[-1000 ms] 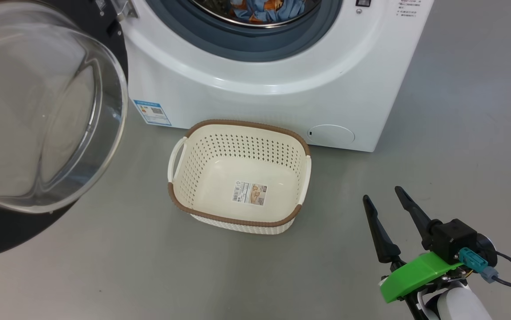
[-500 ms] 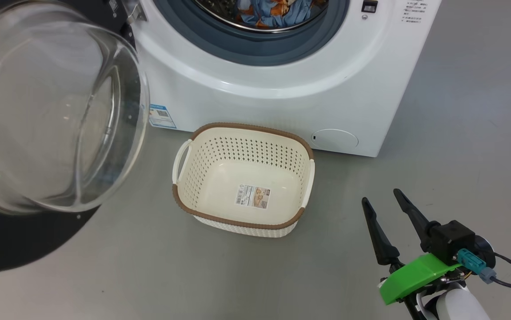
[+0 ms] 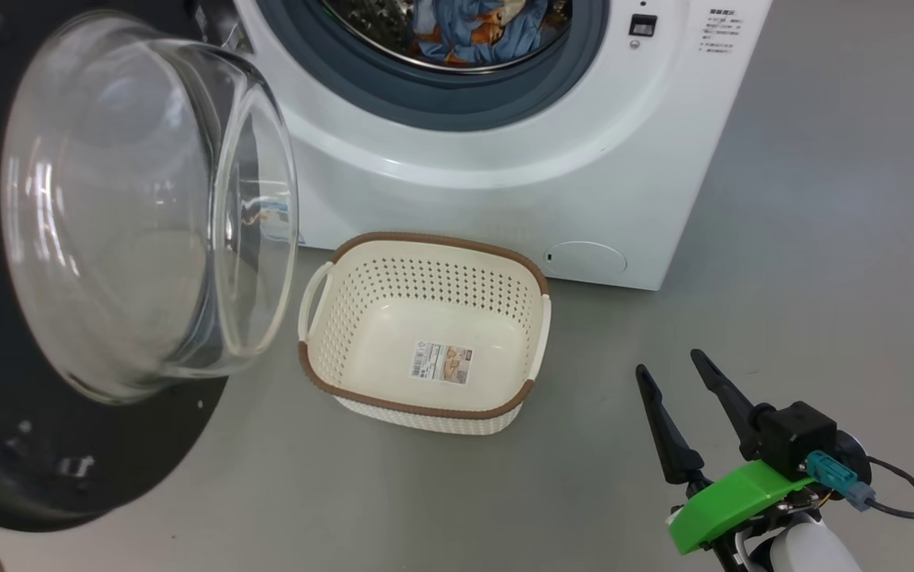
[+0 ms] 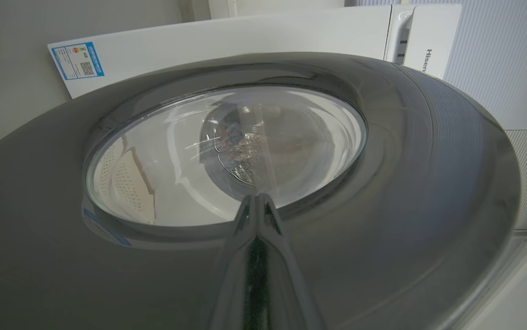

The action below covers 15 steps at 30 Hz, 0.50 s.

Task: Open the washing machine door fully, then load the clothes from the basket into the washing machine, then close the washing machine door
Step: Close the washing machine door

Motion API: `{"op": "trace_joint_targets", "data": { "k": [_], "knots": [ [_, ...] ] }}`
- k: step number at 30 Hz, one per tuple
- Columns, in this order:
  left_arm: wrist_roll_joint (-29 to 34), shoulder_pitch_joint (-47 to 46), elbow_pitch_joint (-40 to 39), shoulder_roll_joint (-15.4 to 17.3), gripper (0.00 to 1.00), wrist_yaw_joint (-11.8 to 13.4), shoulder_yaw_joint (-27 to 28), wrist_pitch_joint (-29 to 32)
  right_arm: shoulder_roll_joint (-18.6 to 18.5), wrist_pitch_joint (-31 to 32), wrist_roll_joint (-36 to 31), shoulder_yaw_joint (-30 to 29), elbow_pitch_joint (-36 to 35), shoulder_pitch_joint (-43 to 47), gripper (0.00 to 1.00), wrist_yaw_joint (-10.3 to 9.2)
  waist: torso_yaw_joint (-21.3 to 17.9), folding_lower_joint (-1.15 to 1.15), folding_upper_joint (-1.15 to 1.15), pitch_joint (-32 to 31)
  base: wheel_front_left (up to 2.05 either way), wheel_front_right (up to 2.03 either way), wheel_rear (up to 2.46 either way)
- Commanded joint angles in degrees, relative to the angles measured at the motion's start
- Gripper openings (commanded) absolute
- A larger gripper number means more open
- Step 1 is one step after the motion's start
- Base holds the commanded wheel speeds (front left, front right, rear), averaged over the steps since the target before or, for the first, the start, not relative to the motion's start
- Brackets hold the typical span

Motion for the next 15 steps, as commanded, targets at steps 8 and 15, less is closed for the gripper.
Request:
{"op": "trace_joint_targets", "data": {
  "k": [8, 15],
  "knots": [
    [-3.78, 8.77, -16.30, -4.31, 0.00, 2.68, -0.02, 6.11, 0.44, -0.90, 2.25, 2.14, 0.01, -0.90, 1.00, 0.51, -1.90, 0.00, 0.00, -1.06, 0.00, 0.00, 0.00],
    [-3.82, 13.61, -25.27, -11.07, 0.00, 3.90, -4.00, 7.55, 0.49, -1.26, 2.77, 2.45, 0.64, -0.97, 1.00, 0.51, -3.67, 0.00, 0.00, -1.06, 0.00, 0.00, 0.00]
  ]
}}
